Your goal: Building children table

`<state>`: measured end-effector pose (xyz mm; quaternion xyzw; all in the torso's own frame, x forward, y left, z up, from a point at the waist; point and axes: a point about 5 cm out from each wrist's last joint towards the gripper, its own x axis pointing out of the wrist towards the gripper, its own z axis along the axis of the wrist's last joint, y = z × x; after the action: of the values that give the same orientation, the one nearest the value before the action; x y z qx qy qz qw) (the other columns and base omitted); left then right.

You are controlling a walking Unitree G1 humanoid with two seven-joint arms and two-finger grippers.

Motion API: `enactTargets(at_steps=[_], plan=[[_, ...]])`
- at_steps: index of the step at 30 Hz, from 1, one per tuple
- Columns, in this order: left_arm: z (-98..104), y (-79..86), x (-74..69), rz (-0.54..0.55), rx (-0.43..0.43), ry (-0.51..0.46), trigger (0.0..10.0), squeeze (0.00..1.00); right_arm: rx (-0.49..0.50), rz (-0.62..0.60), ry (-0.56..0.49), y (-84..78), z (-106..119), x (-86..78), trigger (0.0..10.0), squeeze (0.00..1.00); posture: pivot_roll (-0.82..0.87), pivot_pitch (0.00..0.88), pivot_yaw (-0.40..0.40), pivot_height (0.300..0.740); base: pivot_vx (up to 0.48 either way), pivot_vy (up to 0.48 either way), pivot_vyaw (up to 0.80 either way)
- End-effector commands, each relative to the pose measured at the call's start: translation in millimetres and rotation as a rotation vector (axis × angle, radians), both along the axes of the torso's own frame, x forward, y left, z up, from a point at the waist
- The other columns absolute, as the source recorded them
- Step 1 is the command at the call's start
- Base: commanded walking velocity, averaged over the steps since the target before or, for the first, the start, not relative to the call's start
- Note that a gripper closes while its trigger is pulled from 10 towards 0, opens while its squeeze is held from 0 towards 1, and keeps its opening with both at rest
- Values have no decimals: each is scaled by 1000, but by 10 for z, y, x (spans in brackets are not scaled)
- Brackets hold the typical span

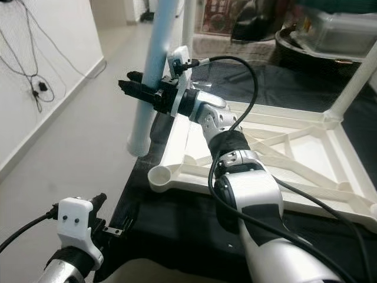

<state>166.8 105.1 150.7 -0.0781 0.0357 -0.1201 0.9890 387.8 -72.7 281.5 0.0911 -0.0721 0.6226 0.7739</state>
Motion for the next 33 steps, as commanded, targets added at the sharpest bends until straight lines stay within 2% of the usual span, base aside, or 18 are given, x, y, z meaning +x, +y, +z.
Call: enactTargets(at_steps=[1, 4, 5, 7, 10, 11, 14, 15, 17, 18, 20, 21, 23, 24, 33], plan=[[2, -46, -62, -18, -9, 17, 10000, 0, -15, 80, -22, -4, 39, -33, 10000, 0, 157, 166, -40, 740, 0, 0, 0], [7, -88, -129, -31, -26, 31, 10000, 0, -61, 140, -48, -32, 31, -57, 10000, 0, 156, 185, -40, 740, 0, 0, 0], [7, -88, -129, -31, -26, 31, 10000, 0, -61, 140, -48, -32, 31, -57, 10000, 0, 156, 185, -40, 740, 0, 0, 0], [30, -141, -185, -67, -50, 37, 10000, 0, -144, 145, -88, -69, -13, -61, 10000, 0, 155, 196, -35, 740, 0, 0, 0], [44, -164, -209, -90, -57, 35, 10000, 0, -163, 142, -93, -99, -37, -59, 10000, 0, 155, 201, -32, 740, 0, 0, 0], [46, -159, -240, -96, -41, 28, 10000, 0, -180, 143, -98, -156, -62, -59, 10000, 0, 157, 204, -33, 740, 0, 0, 0], [44, -151, -258, -97, -26, 24, 10000, 0, -185, 145, -99, -193, -74, -60, 10000, 0, 157, 204, -33, 740, 0, 0, 0], [21, -114, -270, -74, 32, 15, 10000, 0, -202, 142, -105, -227, -95, -60, 10000, 0, 155, 211, -31, 740, 0, 0, 0], [21, -114, -270, -74, 32, 15, 10000, 0, -202, 142, -105, -227, -95, -60, 10000, 0, 155, 211, -31, 740, 0, 0, 0], [-4, -71, -284, -50, 88, 7, 10000, 0, -226, 145, -108, -252, -126, -64, 10000, 0, 158, 214, -32, 740, 0, 0, 0], [-4, -71, -284, -50, 88, 7, 10000, 0, -226, 145, -108, -252, -126, -64, 10000, 0, 158, 214, -32, 740, 0, 0, 0], [-24, -38, -296, -45, 149, -3, 10000, 0, -244, 159, -108, -274, -150, -72, 10000, 0, 164, 212, -36, 740, 0, 0, 0], [-24, -38, -296, -45, 149, -3, 10000, 0, -244, 159, -108, -274, -150, -72, 10000, 0, 164, 212, -36, 740, 0, 0, 0], [-39, -15, -309, -50, 188, -9, 10000, 0, -250, 183, -104, -295, -159, -83, 10000, 0, 162, 210, -34, 740, 0, 0, 0], [-77, -3, -302, -72, 194, -1, 10000, 0, -195, 281, -99, -257, -125, -129, 10000, 0, 157, 206, -32, 740, 0, 0, 0]])
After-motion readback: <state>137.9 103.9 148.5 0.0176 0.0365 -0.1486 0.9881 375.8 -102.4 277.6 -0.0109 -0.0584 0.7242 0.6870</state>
